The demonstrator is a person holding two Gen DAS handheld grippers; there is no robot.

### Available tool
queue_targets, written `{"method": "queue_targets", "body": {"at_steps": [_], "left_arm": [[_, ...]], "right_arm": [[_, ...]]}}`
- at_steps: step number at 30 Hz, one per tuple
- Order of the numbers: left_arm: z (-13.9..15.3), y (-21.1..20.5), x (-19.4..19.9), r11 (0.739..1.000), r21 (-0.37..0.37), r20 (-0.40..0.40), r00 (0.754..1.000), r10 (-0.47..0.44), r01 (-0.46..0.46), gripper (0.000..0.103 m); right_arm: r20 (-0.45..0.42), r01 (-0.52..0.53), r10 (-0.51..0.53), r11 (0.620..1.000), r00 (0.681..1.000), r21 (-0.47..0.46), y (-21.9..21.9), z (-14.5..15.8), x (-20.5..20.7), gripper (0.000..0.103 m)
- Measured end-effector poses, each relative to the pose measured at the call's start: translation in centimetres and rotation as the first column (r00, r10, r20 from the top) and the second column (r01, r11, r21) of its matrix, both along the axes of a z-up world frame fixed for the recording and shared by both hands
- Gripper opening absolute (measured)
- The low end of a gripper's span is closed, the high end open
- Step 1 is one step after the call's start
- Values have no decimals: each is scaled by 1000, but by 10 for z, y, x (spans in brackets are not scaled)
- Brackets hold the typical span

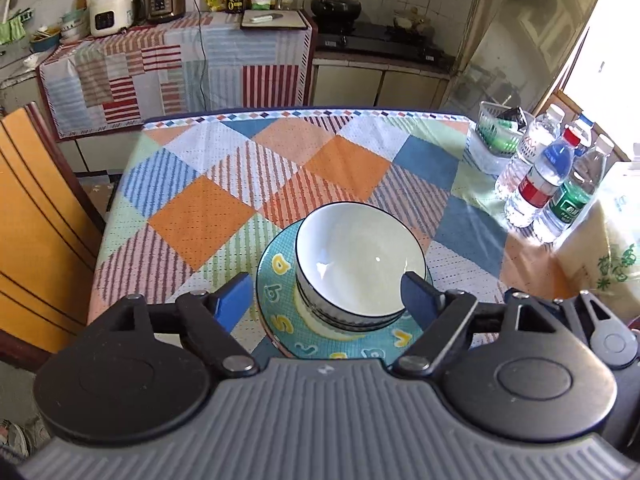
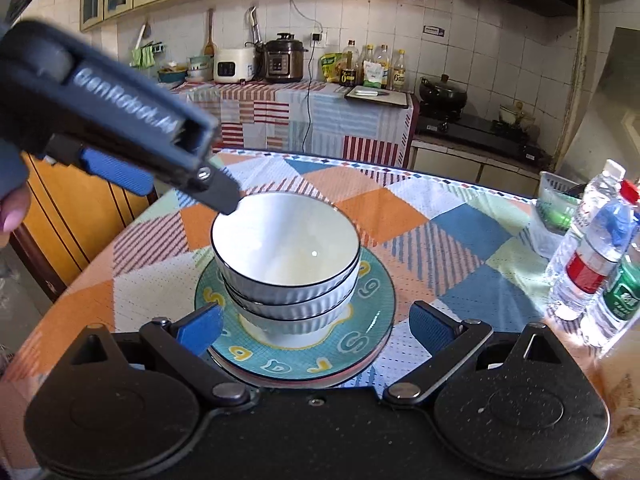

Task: Organize plates and bowls

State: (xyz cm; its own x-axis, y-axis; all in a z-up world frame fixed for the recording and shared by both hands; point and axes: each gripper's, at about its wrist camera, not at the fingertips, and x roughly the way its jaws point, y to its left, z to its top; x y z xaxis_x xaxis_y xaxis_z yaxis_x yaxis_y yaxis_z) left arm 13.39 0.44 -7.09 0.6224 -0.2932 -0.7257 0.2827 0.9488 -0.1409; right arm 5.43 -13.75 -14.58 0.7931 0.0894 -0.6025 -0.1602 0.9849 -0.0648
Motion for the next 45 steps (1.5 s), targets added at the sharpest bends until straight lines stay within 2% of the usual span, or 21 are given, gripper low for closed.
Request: {"method": "queue_targets", "body": {"at_steps": [7, 14, 17, 21, 24, 26, 28, 32, 38, 45], "left_arm": [[25, 13, -45, 999, 9, 30, 999, 31, -32, 94], [47, 14, -85, 1000, 17, 59, 998, 15, -16, 94], [51, 13, -98, 1000, 23, 57, 998, 15, -17, 94], [46, 14, -109, 998, 37, 23, 999, 47, -48, 94], [41, 11, -117, 993, 96, 39, 997, 67, -70, 94], [37, 10, -119, 990, 119, 33, 997, 77, -80, 94], [34, 12, -121, 988, 116, 31, 995, 94, -97, 94], [30, 15, -123, 985, 126, 33, 993, 117, -120, 94], [29, 21, -128, 979, 121, 50, 986, 158, -163, 94], [29, 28, -132, 970, 138, 55, 979, 194, -200, 95]], "right_arm": [[-55, 79, -77, 996, 996, 48, -11, 34, -22, 101], [-35, 85, -86, 996, 996, -16, -8, 54, -55, 101], [-43, 91, -92, 996, 995, -16, -7, 59, -65, 101], [-49, 104, -105, 994, 993, -23, -6, 62, -74, 101], [-51, 123, -125, 991, 991, -43, -5, 65, -79, 101], [-50, 143, -144, 989, 988, -24, -6, 67, -80, 101], [-59, 146, -147, 989, 987, -13, -8, 70, -81, 101], [-56, 147, -151, 987, 987, -68, -5, 72, -83, 101], [-99, 168, -171, 985, 980, -40, -7, 73, -84, 101], [-92, 169, -171, 985, 981, -33, -8, 72, -89, 101]]}}
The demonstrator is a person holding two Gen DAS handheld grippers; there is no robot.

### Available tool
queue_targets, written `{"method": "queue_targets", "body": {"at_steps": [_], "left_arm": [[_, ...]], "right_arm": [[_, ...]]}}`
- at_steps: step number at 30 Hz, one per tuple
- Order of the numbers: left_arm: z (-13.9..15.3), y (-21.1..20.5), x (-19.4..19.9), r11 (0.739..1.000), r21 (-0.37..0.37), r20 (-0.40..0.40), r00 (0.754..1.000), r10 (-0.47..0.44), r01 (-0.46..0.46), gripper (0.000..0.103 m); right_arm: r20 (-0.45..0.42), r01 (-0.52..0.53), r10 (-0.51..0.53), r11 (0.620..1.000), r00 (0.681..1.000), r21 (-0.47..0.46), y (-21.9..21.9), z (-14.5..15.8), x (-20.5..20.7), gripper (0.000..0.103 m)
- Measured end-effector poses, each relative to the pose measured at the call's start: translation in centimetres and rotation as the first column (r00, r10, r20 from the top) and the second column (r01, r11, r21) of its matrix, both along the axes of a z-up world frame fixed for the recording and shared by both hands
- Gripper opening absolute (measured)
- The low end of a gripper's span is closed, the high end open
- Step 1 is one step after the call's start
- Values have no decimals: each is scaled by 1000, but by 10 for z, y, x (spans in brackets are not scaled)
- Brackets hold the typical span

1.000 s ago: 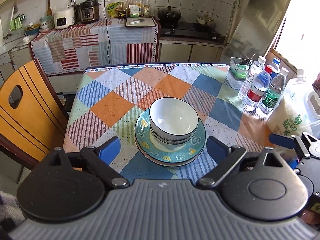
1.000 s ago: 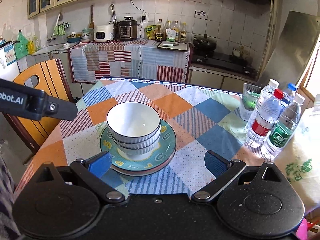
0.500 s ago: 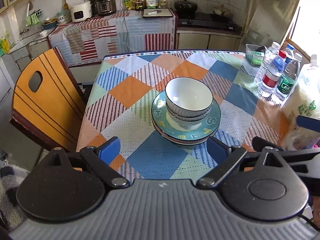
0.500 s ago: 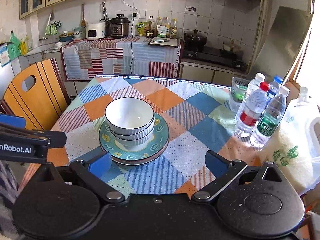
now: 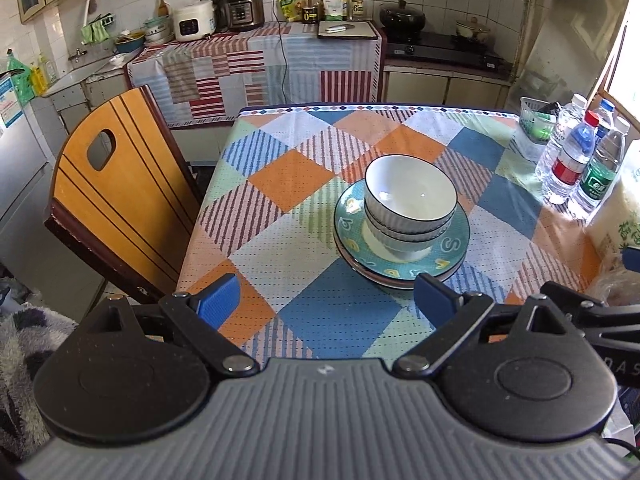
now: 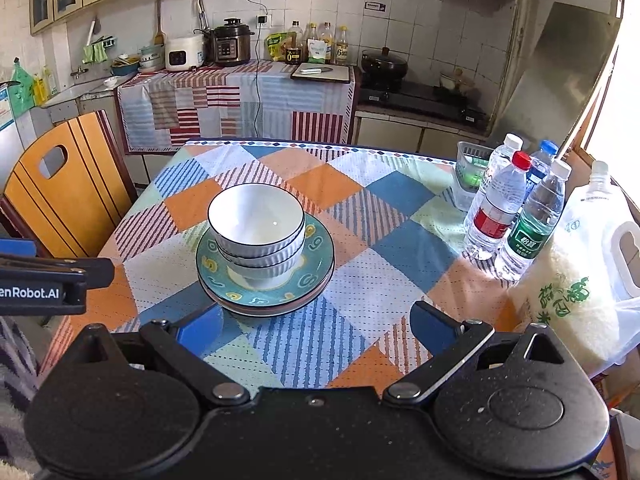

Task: Organize plates and bowls

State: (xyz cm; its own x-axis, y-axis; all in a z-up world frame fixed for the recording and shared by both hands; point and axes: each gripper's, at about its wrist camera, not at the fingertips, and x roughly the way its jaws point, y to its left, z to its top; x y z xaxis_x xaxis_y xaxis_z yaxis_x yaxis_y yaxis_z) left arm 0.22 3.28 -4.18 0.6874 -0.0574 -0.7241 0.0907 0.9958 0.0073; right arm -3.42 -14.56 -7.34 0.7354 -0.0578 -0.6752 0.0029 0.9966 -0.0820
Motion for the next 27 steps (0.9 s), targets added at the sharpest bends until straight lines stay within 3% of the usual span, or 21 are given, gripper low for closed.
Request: {"method": "queue_targets", "body": {"at_steps": [16, 27], "left_arm": [[-19, 11, -10, 1000, 11, -34, 999, 20, -20, 97], [-15, 13, -12, 999, 13, 0, 1000, 30, -30, 97]], "right_arm": [[20, 5, -4, 1000, 1000, -24, 3, -3, -6, 101], [26, -8, 9, 1000, 1000, -19, 4, -4, -5, 101]]}}
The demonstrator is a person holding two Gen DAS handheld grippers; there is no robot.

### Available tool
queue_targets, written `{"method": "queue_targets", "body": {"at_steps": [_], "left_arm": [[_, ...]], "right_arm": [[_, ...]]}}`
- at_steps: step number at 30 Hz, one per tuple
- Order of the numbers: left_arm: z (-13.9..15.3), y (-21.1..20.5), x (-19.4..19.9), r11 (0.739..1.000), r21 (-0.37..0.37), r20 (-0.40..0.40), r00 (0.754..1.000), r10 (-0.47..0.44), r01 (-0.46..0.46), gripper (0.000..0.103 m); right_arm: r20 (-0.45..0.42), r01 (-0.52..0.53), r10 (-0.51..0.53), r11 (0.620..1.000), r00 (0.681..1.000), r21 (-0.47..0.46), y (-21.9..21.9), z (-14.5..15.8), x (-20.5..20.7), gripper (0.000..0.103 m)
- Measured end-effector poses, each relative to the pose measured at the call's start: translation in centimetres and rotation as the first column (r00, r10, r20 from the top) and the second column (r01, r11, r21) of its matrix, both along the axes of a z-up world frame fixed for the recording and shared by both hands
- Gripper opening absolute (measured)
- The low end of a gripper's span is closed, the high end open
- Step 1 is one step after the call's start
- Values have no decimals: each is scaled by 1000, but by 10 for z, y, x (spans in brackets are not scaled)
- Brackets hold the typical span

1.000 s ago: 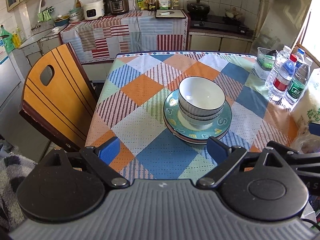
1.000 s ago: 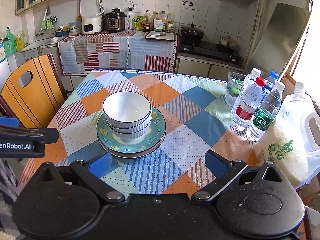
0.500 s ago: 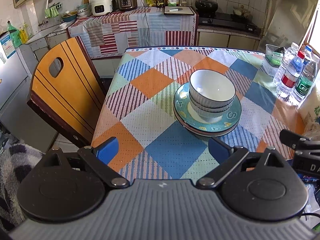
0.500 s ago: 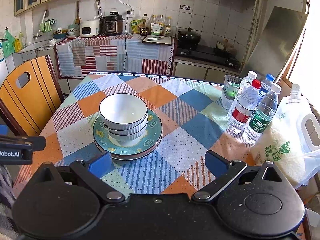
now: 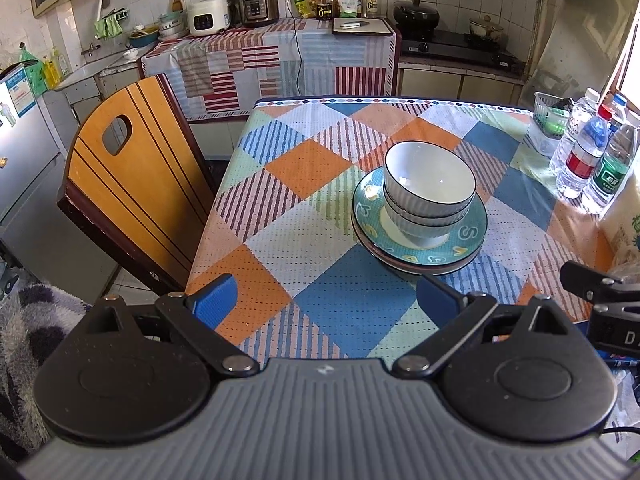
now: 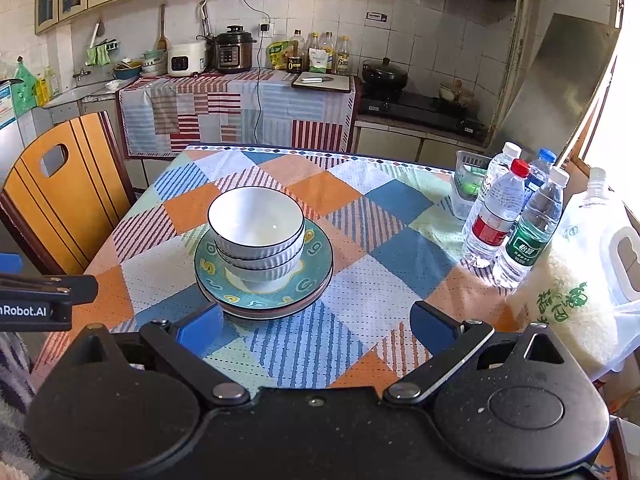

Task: Organize plates and bowls

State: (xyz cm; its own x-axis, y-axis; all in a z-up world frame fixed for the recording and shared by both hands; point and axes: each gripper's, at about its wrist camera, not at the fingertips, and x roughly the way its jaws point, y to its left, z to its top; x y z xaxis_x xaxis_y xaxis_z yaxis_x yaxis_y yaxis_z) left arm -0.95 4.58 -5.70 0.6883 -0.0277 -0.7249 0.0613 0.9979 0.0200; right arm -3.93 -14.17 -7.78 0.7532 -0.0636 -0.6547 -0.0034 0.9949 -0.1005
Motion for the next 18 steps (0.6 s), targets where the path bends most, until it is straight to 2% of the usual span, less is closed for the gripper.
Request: {"method": "queue_targets", "body": {"at_steps": [18], "left_arm": [[-2, -2, 3, 1000, -2, -6, 1000, -2, 2, 97]], "right_arm": [[-47, 14, -14, 1000, 999, -10, 0, -11, 7, 101]]}}
